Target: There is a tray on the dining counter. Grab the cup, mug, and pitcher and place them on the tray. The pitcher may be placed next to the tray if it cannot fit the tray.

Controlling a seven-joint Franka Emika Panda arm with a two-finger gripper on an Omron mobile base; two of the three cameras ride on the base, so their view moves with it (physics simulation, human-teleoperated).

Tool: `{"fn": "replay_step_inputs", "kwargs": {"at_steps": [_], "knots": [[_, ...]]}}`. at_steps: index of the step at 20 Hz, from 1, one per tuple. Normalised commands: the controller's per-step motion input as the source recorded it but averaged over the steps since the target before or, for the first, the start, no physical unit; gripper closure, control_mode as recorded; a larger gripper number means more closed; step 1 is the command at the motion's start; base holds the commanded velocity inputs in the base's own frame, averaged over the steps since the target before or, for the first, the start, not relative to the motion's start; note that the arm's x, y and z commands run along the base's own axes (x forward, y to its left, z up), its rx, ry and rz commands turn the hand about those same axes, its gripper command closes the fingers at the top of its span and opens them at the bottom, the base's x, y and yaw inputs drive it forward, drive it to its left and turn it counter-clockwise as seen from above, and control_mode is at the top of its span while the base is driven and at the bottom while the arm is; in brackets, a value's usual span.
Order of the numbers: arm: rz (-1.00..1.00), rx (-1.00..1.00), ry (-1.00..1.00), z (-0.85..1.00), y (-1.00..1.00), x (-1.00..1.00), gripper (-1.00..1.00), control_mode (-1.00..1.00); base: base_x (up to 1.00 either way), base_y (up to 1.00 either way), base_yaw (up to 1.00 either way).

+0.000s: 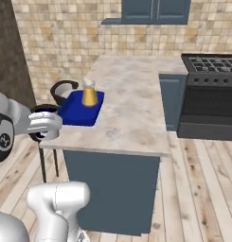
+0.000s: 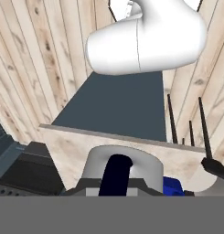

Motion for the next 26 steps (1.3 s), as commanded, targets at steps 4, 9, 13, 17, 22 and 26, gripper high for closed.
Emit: {"fn": "replay_step_inputs", "kwargs": {"at_steps": [4,9,13,17,22,26], "knots": [[0.00,0.00,0.00,0.00,0.00,0.00,1.00,1.00,0.31,0.47,-0.23],[0.00,0.00,0.00,0.00,0.00,0.00,1.00,1.00,0.45,0.58,-0.20],[0.00,0.00,0.00,0.00,0.00,0.00,1.00,1.00,0.41,0.63,-0.13],[0.00,0.00,0.00,0.00,0.00,0.00,1.00,1.00,0.43,0.26,-0.08],[0.00,0.00,0.00,0.00,0.00,0.00,1.00,1.00,0.39,0.05,0.00],[0.00,0.00,0.00,0.00,0.00,0.00,1.00,1.00,0.40,0.00,0.00]]}}
